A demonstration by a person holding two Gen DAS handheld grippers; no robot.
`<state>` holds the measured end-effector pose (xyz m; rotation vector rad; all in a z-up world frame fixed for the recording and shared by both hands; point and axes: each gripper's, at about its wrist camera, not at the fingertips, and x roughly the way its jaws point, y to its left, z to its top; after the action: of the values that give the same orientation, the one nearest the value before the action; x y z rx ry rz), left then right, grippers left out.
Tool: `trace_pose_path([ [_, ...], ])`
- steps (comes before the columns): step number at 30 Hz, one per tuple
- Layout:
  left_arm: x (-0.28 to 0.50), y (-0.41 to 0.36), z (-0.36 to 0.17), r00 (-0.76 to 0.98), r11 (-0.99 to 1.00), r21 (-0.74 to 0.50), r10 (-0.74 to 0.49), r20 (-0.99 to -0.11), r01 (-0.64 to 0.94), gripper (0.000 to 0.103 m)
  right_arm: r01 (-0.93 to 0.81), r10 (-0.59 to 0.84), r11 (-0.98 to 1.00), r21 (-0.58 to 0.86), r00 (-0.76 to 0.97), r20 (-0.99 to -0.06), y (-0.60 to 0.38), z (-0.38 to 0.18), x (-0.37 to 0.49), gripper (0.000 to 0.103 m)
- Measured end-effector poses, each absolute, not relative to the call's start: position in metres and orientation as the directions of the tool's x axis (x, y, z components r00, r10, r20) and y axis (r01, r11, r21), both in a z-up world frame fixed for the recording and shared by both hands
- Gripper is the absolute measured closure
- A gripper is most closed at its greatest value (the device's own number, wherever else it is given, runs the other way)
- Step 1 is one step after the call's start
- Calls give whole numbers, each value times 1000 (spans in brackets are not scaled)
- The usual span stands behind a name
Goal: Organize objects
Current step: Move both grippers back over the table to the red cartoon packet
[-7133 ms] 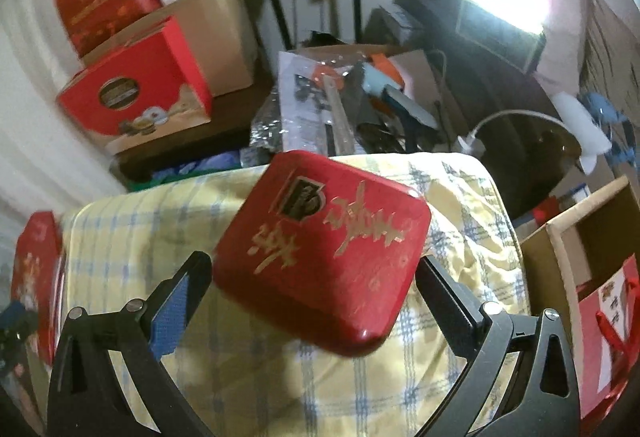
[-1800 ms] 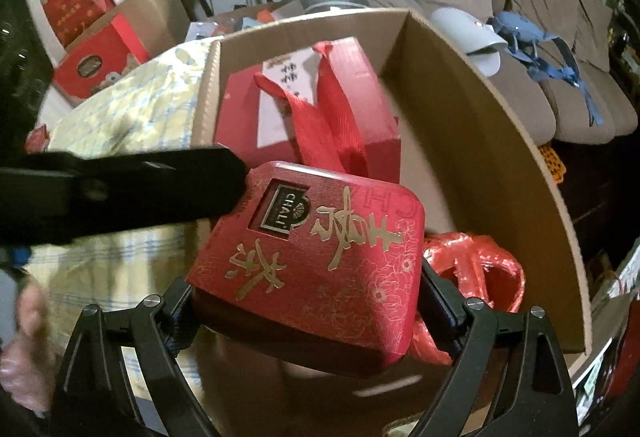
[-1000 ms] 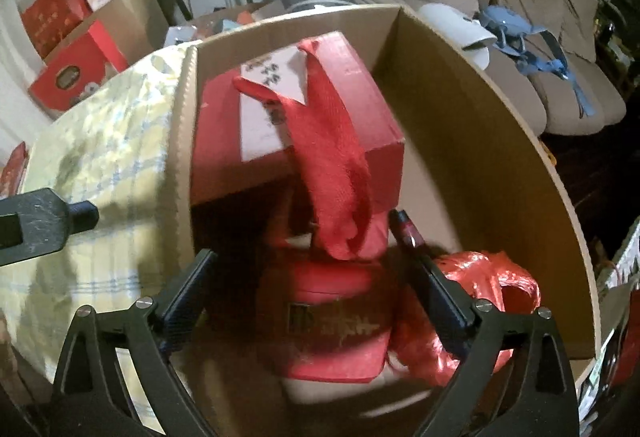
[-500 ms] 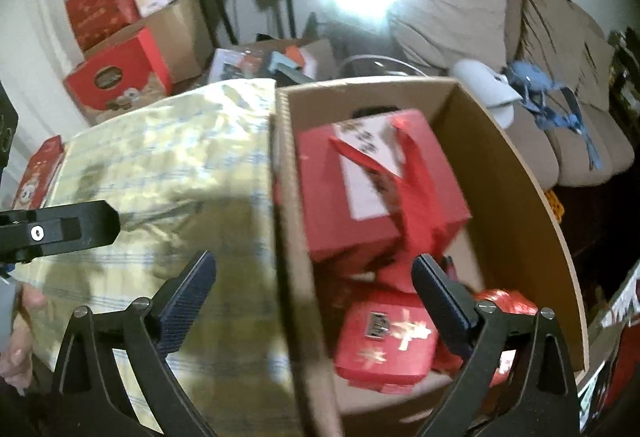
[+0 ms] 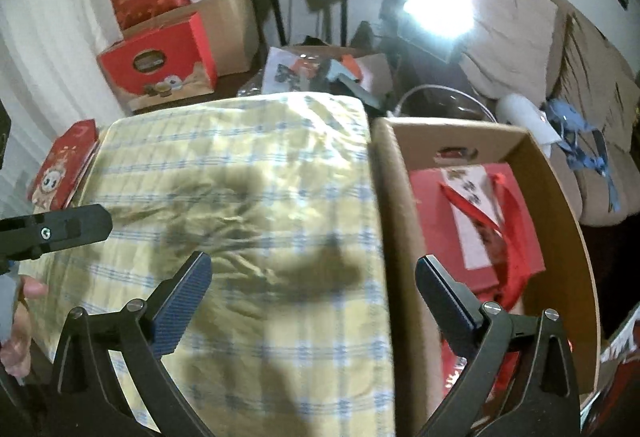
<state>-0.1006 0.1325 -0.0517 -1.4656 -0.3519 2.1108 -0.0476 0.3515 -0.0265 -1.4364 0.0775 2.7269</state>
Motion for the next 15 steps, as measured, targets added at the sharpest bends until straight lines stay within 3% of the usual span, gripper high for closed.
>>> trace_pose_path([
  [15, -105, 22, -52, -392, -896, -416, 443, -807, -155, 2, 73, -75, -997, 41, -563, -823, 258, -24, -86, 1],
])
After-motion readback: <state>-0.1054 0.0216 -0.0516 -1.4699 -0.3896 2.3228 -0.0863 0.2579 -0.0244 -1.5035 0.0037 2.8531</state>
